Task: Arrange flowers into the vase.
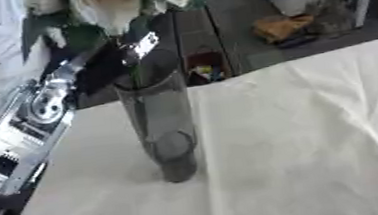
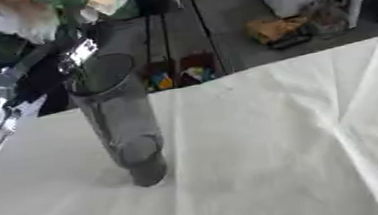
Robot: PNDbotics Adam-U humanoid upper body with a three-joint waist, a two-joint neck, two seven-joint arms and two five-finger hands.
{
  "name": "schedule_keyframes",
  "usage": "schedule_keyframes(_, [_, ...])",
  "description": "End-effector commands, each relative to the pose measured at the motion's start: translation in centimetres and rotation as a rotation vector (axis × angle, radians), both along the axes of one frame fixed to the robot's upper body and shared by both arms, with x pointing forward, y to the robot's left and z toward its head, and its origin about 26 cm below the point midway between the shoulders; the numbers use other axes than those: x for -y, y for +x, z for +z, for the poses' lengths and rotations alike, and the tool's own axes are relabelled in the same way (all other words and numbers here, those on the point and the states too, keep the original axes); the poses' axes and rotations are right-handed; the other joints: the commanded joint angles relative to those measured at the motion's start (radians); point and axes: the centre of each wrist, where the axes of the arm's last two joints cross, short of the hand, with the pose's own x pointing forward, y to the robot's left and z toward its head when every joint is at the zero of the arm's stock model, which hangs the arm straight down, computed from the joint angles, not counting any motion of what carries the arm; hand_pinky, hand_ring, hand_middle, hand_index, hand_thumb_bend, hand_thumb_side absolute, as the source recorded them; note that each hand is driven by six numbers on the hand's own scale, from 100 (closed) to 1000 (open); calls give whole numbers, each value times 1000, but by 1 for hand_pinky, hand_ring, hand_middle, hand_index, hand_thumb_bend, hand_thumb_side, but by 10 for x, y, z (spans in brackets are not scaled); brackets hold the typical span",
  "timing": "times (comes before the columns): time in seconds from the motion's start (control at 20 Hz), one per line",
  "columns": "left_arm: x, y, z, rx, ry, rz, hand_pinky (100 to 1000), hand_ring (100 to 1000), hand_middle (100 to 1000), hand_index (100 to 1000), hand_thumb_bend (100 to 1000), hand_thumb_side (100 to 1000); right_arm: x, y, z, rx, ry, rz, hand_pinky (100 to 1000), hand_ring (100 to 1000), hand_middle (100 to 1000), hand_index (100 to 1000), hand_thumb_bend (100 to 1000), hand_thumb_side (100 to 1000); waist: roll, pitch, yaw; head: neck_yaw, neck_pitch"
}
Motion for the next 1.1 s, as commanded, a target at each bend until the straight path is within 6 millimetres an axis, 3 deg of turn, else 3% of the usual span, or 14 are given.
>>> schedule_keyframes(0.05, [-9,-5,14,18,1,0,829,863,1000,1000,427,1000,1,-3,7,23,-3,6,886,796,329,899,100,925,-9,-20,1,2,-13])
schedule_keyframes(0.5, [-11,-4,12,7,-47,5,818,848,1000,1000,342,1000,1,-3,7,18,0,5,888,798,325,900,100,929,-9,-16,1,3,-16])
schedule_keyframes(1.1, [-14,-4,10,-5,-50,8,821,849,1000,1000,300,1000,1,-3,7,14,0,3,891,800,322,901,100,929,-9,-15,1,4,-18])
